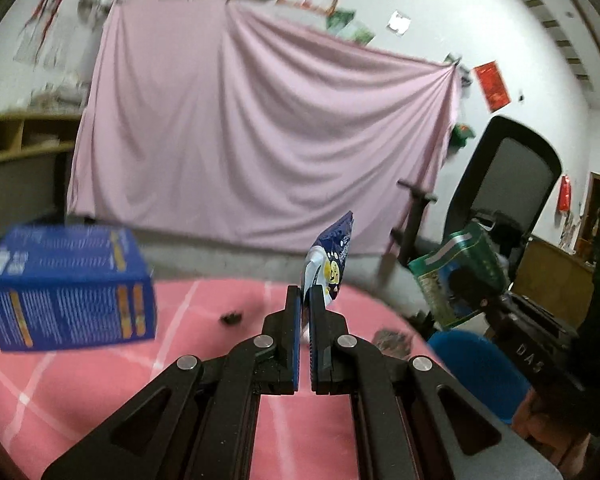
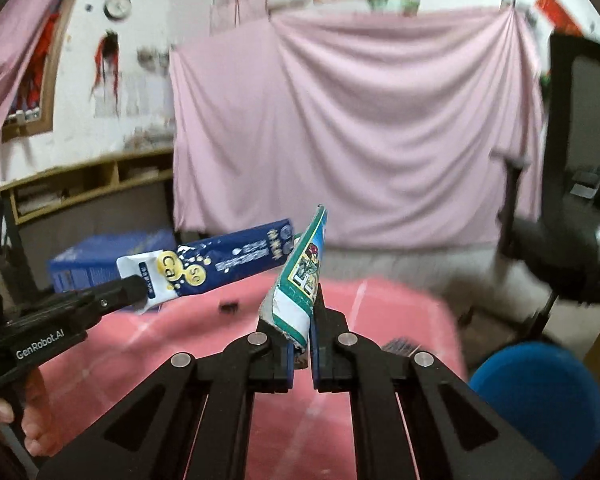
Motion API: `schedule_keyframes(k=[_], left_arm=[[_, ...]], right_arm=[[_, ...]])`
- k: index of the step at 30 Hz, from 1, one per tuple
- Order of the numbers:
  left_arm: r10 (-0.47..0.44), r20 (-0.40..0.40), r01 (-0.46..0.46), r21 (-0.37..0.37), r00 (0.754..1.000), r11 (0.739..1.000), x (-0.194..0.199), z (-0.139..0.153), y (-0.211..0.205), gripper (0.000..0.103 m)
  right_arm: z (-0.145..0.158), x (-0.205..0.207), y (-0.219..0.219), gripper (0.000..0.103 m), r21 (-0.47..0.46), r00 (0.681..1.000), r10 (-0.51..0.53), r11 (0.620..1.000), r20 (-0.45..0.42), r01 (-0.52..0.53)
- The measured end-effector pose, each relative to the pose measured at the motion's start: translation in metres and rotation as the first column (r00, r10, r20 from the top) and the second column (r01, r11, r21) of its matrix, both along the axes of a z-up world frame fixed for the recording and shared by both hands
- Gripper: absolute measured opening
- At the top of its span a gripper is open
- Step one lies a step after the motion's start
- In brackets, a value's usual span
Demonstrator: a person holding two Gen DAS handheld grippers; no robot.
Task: Collect trash
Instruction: 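Carry the tube and green packet over the blue bucket with both tools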
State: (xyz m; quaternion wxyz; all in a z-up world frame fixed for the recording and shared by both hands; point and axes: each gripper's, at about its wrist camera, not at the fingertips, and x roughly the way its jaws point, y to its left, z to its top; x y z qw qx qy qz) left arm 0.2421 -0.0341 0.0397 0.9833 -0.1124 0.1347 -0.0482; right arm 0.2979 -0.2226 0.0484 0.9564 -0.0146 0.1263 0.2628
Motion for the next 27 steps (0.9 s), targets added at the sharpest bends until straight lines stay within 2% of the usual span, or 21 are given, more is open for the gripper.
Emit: schedule_keyframes(k=[5, 9, 13, 19, 27], left_arm=[[-0.034, 0.113, 0.026, 0.063, 0.993, 0.998, -0.011, 0.018, -0.036, 0.002], [-0.089, 0.144, 0.075, 0.100, 0.986, 0.992, -0.006, 0.028, -0.069, 0.002], [-0.163, 0.155, 0.142, 0.134, 0.974, 0.981, 0.003, 0.032, -0.110, 0.002], [-0.250, 0.141, 0.228, 0.158, 0.958, 0.961, 0.019, 0.031, -0.168, 0.002], [-0.348, 0.054, 0.336, 0.154, 0.936, 0.929, 0.041, 0.019, -0.233, 0.002]], right_arm=[[0.023, -0.015, -0.042, 0.004, 0.112, 0.988, -0.092, 0.991, 0.122, 0.079], [0.031, -0.027, -0.070, 0.004, 0.142, 0.971, -0.161, 0.980, 0.176, 0.137], [0.034, -0.033, -0.092, 0.004, 0.135, 0.951, -0.232, 0.969, 0.206, 0.207], [0.030, -0.039, -0.143, 0.004, 0.156, 0.919, -0.339, 0.937, 0.202, 0.312], [0.013, -0.038, -0.200, 0.004, 0.176, 0.890, -0.443, 0.889, 0.105, 0.422]])
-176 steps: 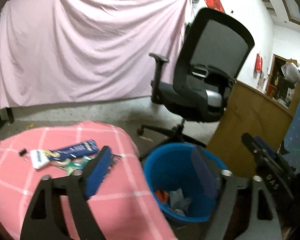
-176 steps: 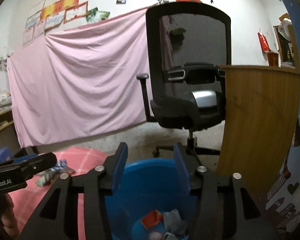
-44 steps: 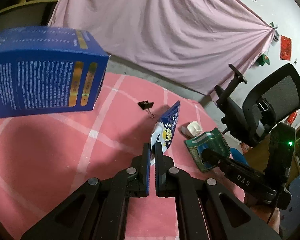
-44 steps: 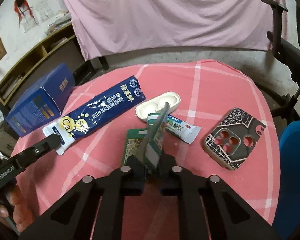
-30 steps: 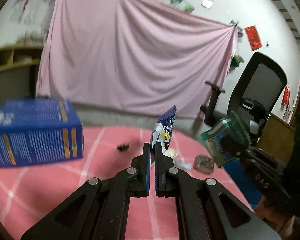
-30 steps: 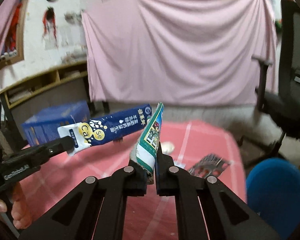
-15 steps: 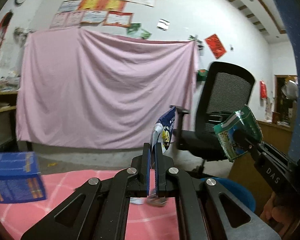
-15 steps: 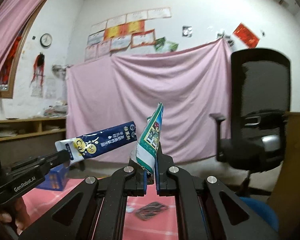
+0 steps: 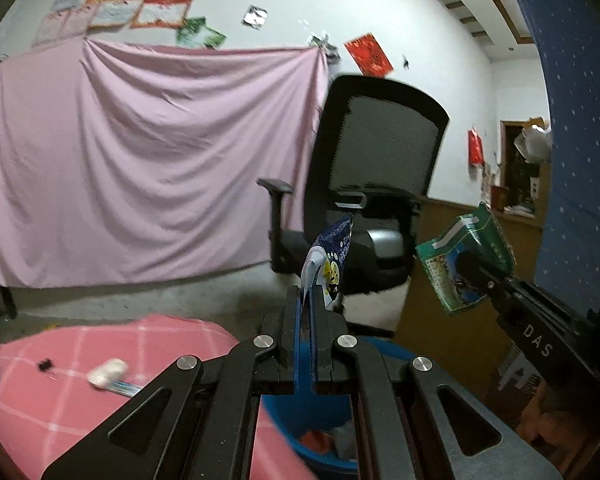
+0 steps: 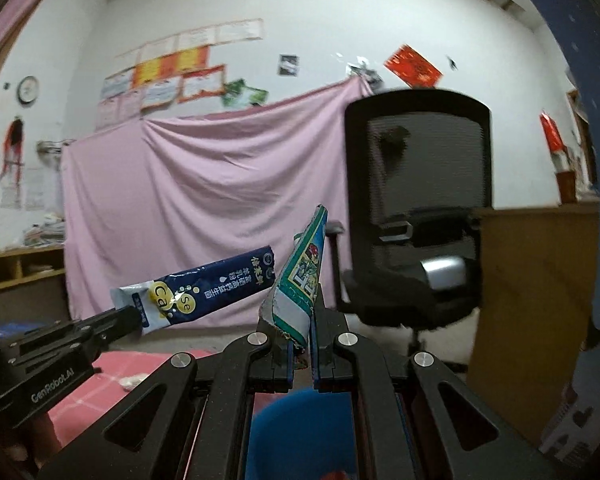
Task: Collect trash
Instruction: 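Carry the tube and green packet over the blue bucket with both tools, then open both tools to drop the tube and packet into the bucket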
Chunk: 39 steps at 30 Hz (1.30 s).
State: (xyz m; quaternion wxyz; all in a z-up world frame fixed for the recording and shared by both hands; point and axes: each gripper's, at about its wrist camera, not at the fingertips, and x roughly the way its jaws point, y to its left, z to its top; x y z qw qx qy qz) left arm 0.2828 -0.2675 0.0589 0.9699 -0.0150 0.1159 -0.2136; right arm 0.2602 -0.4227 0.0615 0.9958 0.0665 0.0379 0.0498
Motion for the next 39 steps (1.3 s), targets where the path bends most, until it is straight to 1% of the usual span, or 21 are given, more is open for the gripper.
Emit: schedule_keyframes(k=[3, 8, 16, 26, 29, 31, 34, 35, 36, 38, 39], left_arm=[[-0.023, -0.045, 0.024, 0.010, 0.999, 1.000, 0.007, -0.006, -0.019, 0.002], [-0.044, -0.152, 0.048, 0.025, 0.987, 0.999, 0.023, -0.017, -0.039, 0.002], [-0.038, -0.298, 0.053, 0.041, 0.954, 0.998, 0.040, -0.039, -0.045, 0.002], [-0.029, -0.412, 0.046, 0.032, 0.911, 0.998, 0.058, -0.053, -0.039, 0.004], [-0.021, -0.432, 0.033, 0.020, 0.902, 0.999, 0.061, -0.054, -0.033, 0.011], [-0.015, -0.433, 0.018, 0.003, 0.901, 1.000, 0.062, -0.054, -0.026, 0.022], [0.002, -0.417, -0.006, -0.010, 0.909, 1.000, 0.060, -0.050, -0.016, 0.030], [0.007, -0.411, -0.012, -0.008, 0.911, 1.000, 0.059, -0.048, -0.014, 0.030], [0.015, -0.405, -0.019, -0.004, 0.914, 1.000, 0.059, -0.046, -0.011, 0.031], [0.030, -0.395, -0.033, 0.001, 0.918, 0.999, 0.057, -0.044, -0.006, 0.034], [0.039, -0.390, -0.041, 0.002, 0.920, 0.999, 0.057, -0.043, -0.002, 0.038]], right_arm=[[-0.011, 0.002, -0.014, 0.004, 0.019, 0.999, -0.027, 0.999, -0.029, 0.027], [-0.029, 0.015, -0.031, 0.004, 0.054, 0.991, -0.051, 0.997, -0.122, 0.058], [-0.046, 0.031, -0.044, 0.005, 0.101, 0.970, -0.049, 0.992, -0.237, 0.075], [-0.058, 0.046, -0.045, 0.006, 0.123, 0.946, -0.028, 0.990, -0.323, 0.071], [-0.061, 0.048, -0.045, 0.009, 0.127, 0.940, -0.023, 0.989, -0.340, 0.070], [-0.062, 0.049, -0.046, 0.010, 0.129, 0.938, -0.019, 0.989, -0.347, 0.067], [-0.062, 0.050, -0.046, 0.016, 0.131, 0.936, -0.021, 0.989, -0.353, 0.072], [-0.061, 0.049, -0.046, 0.027, 0.134, 0.937, -0.023, 0.988, -0.348, 0.073], [-0.060, 0.049, -0.046, 0.032, 0.138, 0.940, -0.020, 0.988, -0.341, 0.071], [-0.058, 0.049, -0.045, 0.037, 0.144, 0.943, -0.016, 0.987, -0.332, 0.067], [-0.057, 0.048, -0.044, 0.040, 0.145, 0.945, -0.017, 0.987, -0.328, 0.068]])
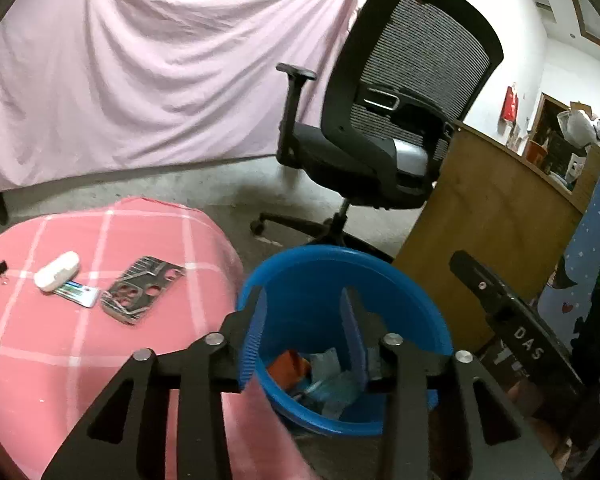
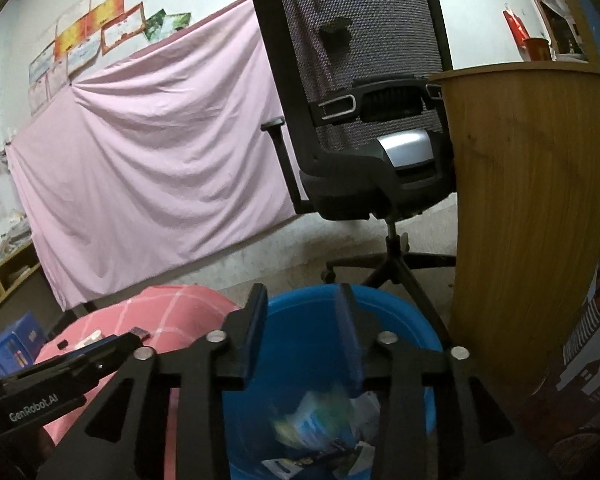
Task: Collect trash
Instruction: 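Open both tools to drop the tube and packet into the bucket, then move both tools back over the table toward the earbud case and phone case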
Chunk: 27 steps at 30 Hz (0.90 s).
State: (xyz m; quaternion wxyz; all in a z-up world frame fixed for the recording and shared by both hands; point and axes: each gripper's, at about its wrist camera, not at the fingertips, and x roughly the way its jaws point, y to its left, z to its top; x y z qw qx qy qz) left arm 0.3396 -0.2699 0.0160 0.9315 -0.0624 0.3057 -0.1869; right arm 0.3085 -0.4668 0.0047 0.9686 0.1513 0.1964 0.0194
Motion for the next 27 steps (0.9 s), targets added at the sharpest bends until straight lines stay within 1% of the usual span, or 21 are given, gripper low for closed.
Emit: schedule_keyframes(k=[1, 2, 5, 7, 8, 9, 10, 11, 12, 13, 14, 15, 16, 17, 21, 23, 25, 27], left_arm=[[0.009, 0.005, -0.009, -0.001, 1.000, 1.000, -0.001, 0.001, 0.003, 0.042], [0.017, 0.012, -0.017, -0.004, 1.000, 1.000, -0.002, 0.003, 0.007, 0.043], [0.043, 0.044, -0.043, -0.014, 0.998, 0.999, -0.008, 0.010, 0.019, 0.054], [0.066, 0.083, -0.065, -0.018, 0.994, 0.998, -0.012, 0.017, 0.029, 0.062], [0.074, 0.100, -0.073, -0.019, 0.992, 0.997, -0.014, 0.020, 0.034, 0.065], [0.087, 0.123, -0.086, -0.020, 0.989, 0.996, -0.017, 0.024, 0.039, 0.074], [0.100, 0.144, -0.098, -0.023, 0.985, 0.995, -0.019, 0.027, 0.043, 0.086], [0.121, 0.174, -0.118, -0.028, 0.977, 0.993, -0.023, 0.031, 0.050, 0.092], [0.140, 0.198, -0.136, -0.034, 0.970, 0.990, -0.027, 0.034, 0.056, 0.100], [0.167, 0.230, -0.162, -0.043, 0.959, 0.986, -0.032, 0.038, 0.064, 0.101], [0.182, 0.246, -0.176, -0.048, 0.952, 0.983, -0.034, 0.040, 0.070, 0.101], [0.198, 0.258, -0.192, -0.049, 0.946, 0.980, -0.036, 0.042, 0.076, 0.101], [0.218, 0.266, -0.214, -0.046, 0.939, 0.976, -0.037, 0.045, 0.083, 0.101], [0.231, 0.269, -0.228, -0.044, 0.935, 0.973, -0.037, 0.045, 0.088, 0.101], [0.298, 0.297, -0.297, -0.051, 0.907, 0.954, -0.046, 0.048, 0.116, 0.101], [0.322, 0.329, -0.323, -0.053, 0.888, 0.945, -0.052, 0.049, 0.129, 0.101], [0.341, 0.366, -0.347, -0.052, 0.866, 0.936, -0.058, 0.051, 0.141, 0.101], [0.348, 0.391, -0.358, -0.051, 0.852, 0.932, -0.065, 0.050, 0.153, 0.101]], right_arm=[[0.001, 0.000, 0.001, 0.043, 0.000, 1.000, 0.000, 1.000, 0.007, 0.000], [0.003, -0.001, 0.003, 0.047, -0.001, 1.000, 0.001, 1.000, 0.015, -0.001], [0.010, -0.003, 0.007, 0.051, -0.006, 0.999, 0.005, 1.000, 0.039, -0.005], [0.017, -0.005, 0.012, 0.058, -0.011, 0.998, 0.006, 1.000, 0.067, -0.005], [0.020, -0.006, 0.014, 0.065, -0.009, 0.997, 0.004, 1.000, 0.083, -0.003], [0.023, -0.007, 0.016, 0.074, -0.007, 0.995, 0.001, 1.000, 0.098, 0.000], [0.027, -0.008, 0.018, 0.077, -0.003, 0.994, -0.002, 1.000, 0.114, 0.002], [0.031, -0.010, 0.020, 0.080, 0.003, 0.991, 0.001, 1.000, 0.133, -0.001], [0.034, -0.011, 0.022, 0.082, 0.005, 0.990, 0.004, 1.000, 0.144, -0.005], [0.037, -0.012, 0.025, 0.084, 0.004, 0.988, 0.006, 1.000, 0.155, -0.007], [0.041, -0.013, 0.028, 0.088, 0.000, 0.985, 0.008, 1.000, 0.172, -0.008], [0.044, -0.014, 0.031, 0.097, -0.004, 0.983, 0.007, 1.000, 0.183, -0.006], [0.047, -0.016, 0.034, 0.102, -0.008, 0.980, 0.004, 1.000, 0.200, -0.003], [0.050, -0.019, 0.038, 0.103, -0.010, 0.974, 0.002, 1.000, 0.228, 0.001], [0.058, -0.021, 0.052, 0.103, -0.011, 0.960, 0.020, 1.000, 0.280, -0.018], [0.061, -0.023, 0.061, 0.103, -0.020, 0.950, 0.032, 0.999, 0.309, -0.027], [0.065, -0.027, 0.072, 0.103, -0.045, 0.938, 0.047, 0.998, 0.343, -0.033], [0.068, -0.030, 0.085, 0.103, -0.078, 0.925, 0.065, 0.996, 0.375, -0.038]])
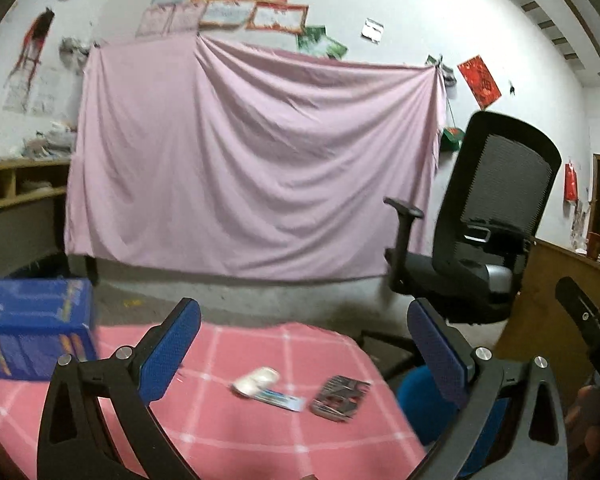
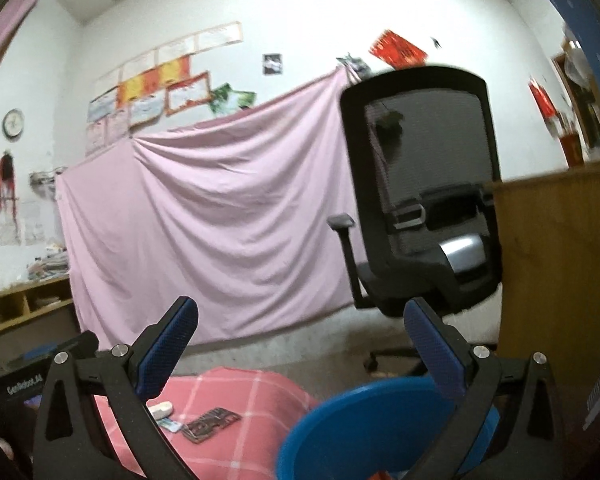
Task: Collect trash
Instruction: 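Move both tools back over the table toward the earbud case and phone case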
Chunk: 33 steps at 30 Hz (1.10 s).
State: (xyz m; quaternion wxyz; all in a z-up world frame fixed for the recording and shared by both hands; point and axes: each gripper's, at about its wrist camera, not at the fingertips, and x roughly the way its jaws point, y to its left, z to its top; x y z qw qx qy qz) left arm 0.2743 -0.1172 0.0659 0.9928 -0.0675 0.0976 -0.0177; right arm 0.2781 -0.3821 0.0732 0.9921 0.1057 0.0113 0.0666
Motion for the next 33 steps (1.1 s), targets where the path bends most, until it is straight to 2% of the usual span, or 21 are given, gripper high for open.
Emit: schedule_keyframes(k=[8, 14, 17, 21, 26, 33], left_arm=[[0.063, 0.076, -0.065, 0.030, 0.995, 0.997, -0.021, -0.006, 0.041, 0.101], [0.075, 0.082, -0.081, 0.080, 0.994, 0.994, -0.028, -0.020, 0.066, 0.101], [0.072, 0.063, -0.079, 0.112, 0.995, 0.991, -0.028, -0.031, 0.075, 0.101], [0.061, 0.031, -0.065, 0.137, 0.998, 0.988, -0.020, -0.043, 0.083, 0.101], [0.052, -0.009, -0.050, 0.127, 0.999, 0.991, -0.004, -0.051, 0.089, 0.101], [0.007, -0.135, 0.007, 0.102, 0.991, 0.995, 0.030, -0.057, 0.088, 0.101]], right_arm=[[0.010, -0.005, 0.050, 0.103, -0.100, 0.993, 0.049, 0.994, 0.103, -0.039], [0.006, 0.005, 0.083, 0.103, -0.173, 0.993, 0.080, 0.983, 0.083, -0.065], [0.002, 0.016, 0.091, 0.103, -0.187, 0.995, 0.082, 0.980, 0.052, -0.071], [-0.003, 0.028, 0.091, 0.103, -0.142, 0.997, 0.082, 0.987, 0.009, -0.079], [-0.006, 0.041, 0.092, 0.103, -0.100, 0.997, 0.068, 0.993, -0.028, -0.070], [-0.017, 0.057, 0.101, 0.103, -0.123, 0.992, 0.064, 0.989, -0.107, -0.078]])
